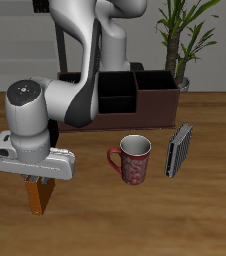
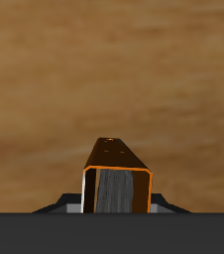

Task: Place the right striped book into the back desk caddy's left compartment and place the orange book into the back desk caddy's left compartment and place the red mug into the back desk caddy's right compartment

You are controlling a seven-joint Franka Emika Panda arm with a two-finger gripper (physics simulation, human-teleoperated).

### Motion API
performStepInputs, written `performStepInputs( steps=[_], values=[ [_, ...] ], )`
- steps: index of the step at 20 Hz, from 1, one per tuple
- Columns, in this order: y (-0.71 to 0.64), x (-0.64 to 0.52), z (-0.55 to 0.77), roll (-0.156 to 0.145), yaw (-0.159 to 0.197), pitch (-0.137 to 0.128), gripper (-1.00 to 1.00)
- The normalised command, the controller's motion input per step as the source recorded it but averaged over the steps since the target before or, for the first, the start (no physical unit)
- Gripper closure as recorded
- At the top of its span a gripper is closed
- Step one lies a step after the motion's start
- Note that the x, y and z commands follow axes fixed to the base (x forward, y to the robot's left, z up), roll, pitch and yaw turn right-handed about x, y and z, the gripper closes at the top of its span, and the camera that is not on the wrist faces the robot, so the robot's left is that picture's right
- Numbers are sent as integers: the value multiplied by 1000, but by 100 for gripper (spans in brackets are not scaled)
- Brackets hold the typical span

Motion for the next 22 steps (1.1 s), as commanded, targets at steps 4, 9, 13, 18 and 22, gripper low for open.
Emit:
performStepInputs(
  steps=[4, 9, 13, 18, 22],
  values=[
    [-11, 13, -49, 7, -29, 10, 100],
    [55, -44, 149, 10, 5, -19, 100],
    [74, -184, 411, -2, -17, -37, 100],
    [150, -391, 477, 17, 47, -1, 100],
    [28, -538, 544, -1, 27, -38, 100]
  ],
)
